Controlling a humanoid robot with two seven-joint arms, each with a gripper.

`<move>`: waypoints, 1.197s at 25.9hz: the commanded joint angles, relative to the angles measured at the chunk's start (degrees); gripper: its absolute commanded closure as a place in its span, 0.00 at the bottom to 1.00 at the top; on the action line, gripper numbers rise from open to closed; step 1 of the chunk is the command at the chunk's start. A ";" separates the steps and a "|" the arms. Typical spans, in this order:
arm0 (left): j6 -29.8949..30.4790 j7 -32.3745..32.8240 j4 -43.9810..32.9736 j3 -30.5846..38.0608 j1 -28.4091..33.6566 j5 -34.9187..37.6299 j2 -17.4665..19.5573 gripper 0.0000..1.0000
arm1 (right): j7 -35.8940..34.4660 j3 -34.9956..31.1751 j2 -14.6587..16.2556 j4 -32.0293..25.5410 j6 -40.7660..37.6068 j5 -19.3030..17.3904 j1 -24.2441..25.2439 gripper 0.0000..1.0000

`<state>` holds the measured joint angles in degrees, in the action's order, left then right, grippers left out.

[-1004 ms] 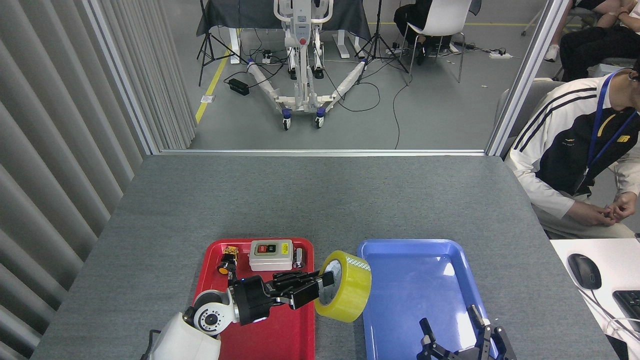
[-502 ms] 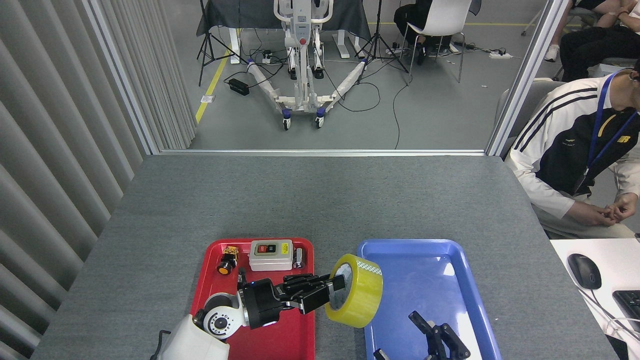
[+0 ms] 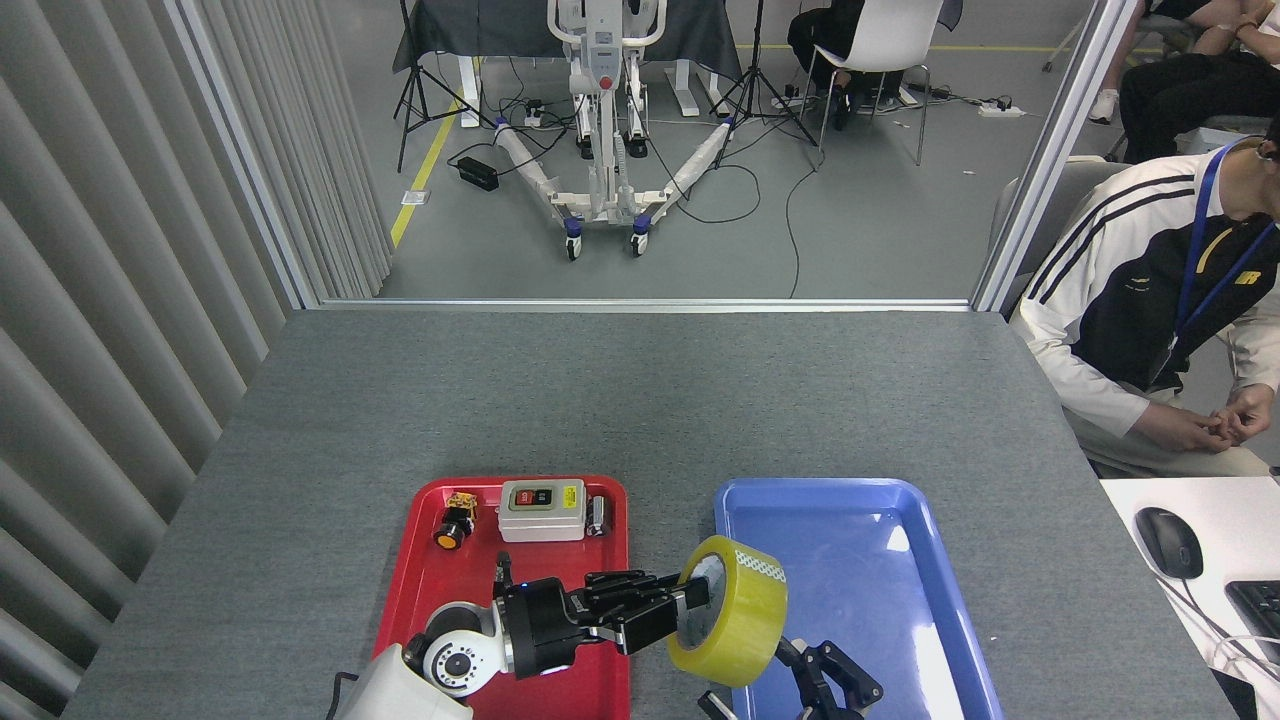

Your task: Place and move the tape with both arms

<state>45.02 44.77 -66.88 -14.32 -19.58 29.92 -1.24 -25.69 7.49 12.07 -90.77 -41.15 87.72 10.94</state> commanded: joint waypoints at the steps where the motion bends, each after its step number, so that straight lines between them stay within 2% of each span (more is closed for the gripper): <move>1: -0.02 0.05 0.00 -0.36 0.51 0.05 -0.34 1.00 | 0.20 0.33 -0.20 0.06 0.28 0.17 -0.04 0.37; 4: -0.02 0.14 -0.09 -0.36 0.51 0.05 -0.34 1.00 | 0.38 0.33 -0.12 0.33 0.20 0.61 0.04 0.65; 5: -0.02 0.14 -0.18 -0.36 0.60 0.14 -0.34 0.97 | 0.47 0.33 -0.03 0.41 0.20 0.87 0.04 0.72; 6: -0.02 0.14 -0.18 -0.27 0.60 0.41 -0.34 0.81 | 0.47 0.33 -0.03 0.50 0.20 1.31 0.04 0.77; 8: -0.02 0.05 -0.09 -0.01 0.51 0.85 -0.43 0.39 | 0.47 0.33 -0.03 0.59 0.20 1.75 0.04 0.86; 10: -0.02 -0.04 -0.35 0.34 0.42 0.50 -0.34 0.09 | 0.55 0.33 -0.03 0.59 0.20 1.75 0.13 0.95; 11: -0.02 -0.21 -0.44 0.69 0.34 -0.03 -0.34 0.00 | 0.55 0.33 -0.03 0.59 0.20 1.75 0.22 0.98; 14: -0.02 -0.21 -0.35 2.27 0.25 -0.30 0.10 0.00 | 0.55 0.24 -0.12 0.50 0.20 1.75 0.31 1.00; 17: -0.02 -0.65 -0.53 7.28 0.78 -0.56 0.89 0.00 | 0.64 0.15 -0.29 0.50 0.72 1.75 0.22 1.00; 20: -0.02 -4.26 -4.40 10.89 4.03 -1.26 5.19 0.01 | 0.73 -0.20 -0.03 0.41 4.50 1.49 0.13 1.00; 22: -0.02 -10.14 -9.14 12.03 7.54 -0.21 8.71 0.01 | 2.40 -0.99 0.15 0.41 7.58 0.08 -0.04 1.00; 24: -0.02 -17.61 -14.68 13.61 11.59 5.59 12.84 0.02 | 8.55 -2.31 0.32 0.24 13.29 -2.47 -0.31 1.00; 26: -0.37 -28.69 -20.57 14.75 15.81 17.11 14.42 0.02 | 17.25 -2.48 0.24 -0.02 19.27 -3.61 -1.36 1.00; 28: -11.00 -36.33 -25.14 14.40 20.02 25.80 14.69 0.02 | 27.53 -2.48 0.32 -0.46 23.40 -4.31 -3.12 1.00; 31: -24.53 -38.01 -28.04 9.04 23.28 33.71 14.25 0.02 | 43.00 -2.48 1.03 -0.64 24.37 -4.66 -5.75 1.00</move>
<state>32.04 11.42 -90.78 -1.58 -0.12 54.67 12.78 3.60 5.13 12.51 -91.14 -19.38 83.68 7.73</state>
